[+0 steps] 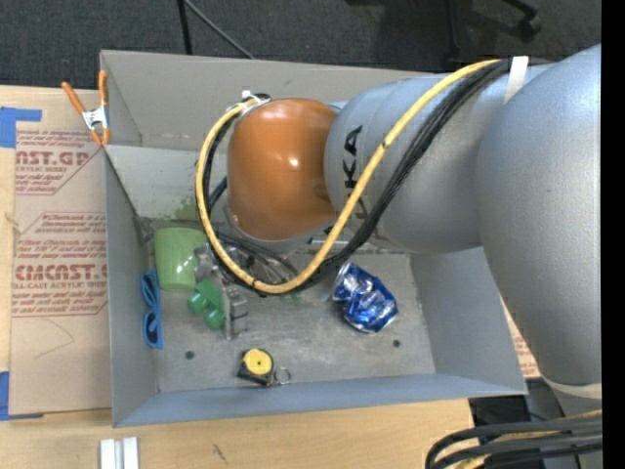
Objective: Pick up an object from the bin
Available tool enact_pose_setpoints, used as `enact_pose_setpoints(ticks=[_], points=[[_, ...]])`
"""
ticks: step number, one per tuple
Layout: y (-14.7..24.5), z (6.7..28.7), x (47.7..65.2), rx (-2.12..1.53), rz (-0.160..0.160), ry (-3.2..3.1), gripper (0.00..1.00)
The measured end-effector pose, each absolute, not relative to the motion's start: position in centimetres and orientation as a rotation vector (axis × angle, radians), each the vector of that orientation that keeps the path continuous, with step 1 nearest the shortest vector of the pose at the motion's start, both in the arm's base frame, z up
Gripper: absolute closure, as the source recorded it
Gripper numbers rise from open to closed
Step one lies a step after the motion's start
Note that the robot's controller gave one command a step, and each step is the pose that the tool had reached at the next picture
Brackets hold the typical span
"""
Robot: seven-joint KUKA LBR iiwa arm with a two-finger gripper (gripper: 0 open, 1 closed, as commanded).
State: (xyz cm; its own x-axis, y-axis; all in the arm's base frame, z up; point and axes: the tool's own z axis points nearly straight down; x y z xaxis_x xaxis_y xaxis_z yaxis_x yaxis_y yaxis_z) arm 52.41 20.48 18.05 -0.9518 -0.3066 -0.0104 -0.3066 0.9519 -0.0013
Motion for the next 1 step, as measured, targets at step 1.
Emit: enact_pose_setpoints(ticks=[1], points=[[14.89,30.28,53.94,-0.381,0.001,3.106,1.0]])
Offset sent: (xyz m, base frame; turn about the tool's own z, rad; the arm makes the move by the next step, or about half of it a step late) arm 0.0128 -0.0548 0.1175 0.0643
